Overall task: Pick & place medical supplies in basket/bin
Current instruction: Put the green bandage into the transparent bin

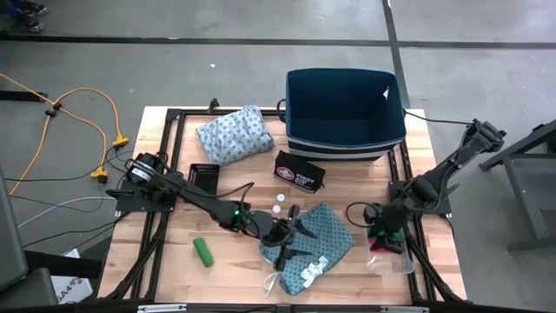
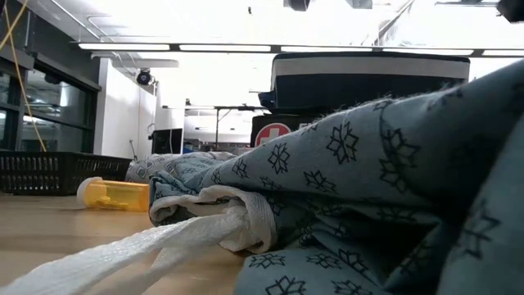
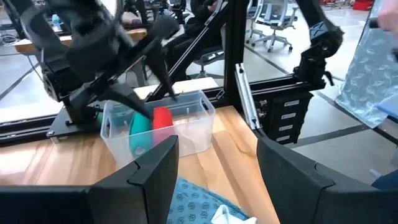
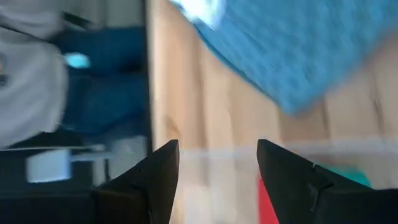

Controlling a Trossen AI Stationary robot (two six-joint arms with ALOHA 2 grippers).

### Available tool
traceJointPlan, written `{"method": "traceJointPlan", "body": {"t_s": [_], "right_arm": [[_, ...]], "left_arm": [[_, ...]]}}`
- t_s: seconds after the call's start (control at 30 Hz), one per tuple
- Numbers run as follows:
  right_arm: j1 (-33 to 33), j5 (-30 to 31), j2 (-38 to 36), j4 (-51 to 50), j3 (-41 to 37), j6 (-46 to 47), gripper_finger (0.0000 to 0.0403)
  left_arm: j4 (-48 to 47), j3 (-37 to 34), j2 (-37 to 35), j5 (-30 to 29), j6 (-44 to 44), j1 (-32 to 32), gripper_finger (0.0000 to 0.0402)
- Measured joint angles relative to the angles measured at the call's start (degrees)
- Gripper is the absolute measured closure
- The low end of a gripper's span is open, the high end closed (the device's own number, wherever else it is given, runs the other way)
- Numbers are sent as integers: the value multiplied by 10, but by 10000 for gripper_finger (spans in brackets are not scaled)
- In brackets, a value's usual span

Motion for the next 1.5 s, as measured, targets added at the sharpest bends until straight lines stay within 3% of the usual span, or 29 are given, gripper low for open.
{"method": "traceJointPlan", "body": {"t_s": [0.23, 0.53, 0.93, 1.07, 1.27, 1.5], "right_arm": [[-50, 14, 2, 98, 0, -134, 199], [-119, 137, 2, 172, 0, -320, 199], [-226, 153, 83, 310, 0, -435, 199], [-250, 136, 111, 340, 0, -450, 199], [-263, 5, 126, 341, 0, -451, 199], [-262, 3, 132, 349, 0, -480, 199]], "left_arm": [[-4, 0, 0, 0, 0, 3, 190], [-4, 0, 0, 0, 0, 3, 190], [-4, 0, 0, 0, 0, 3, 190], [-4, 0, 0, 0, 0, 3, 190], [-8, 0, 0, 0, 0, 2, 190], [-24, 0, 0, 0, 0, 2, 190]]}}
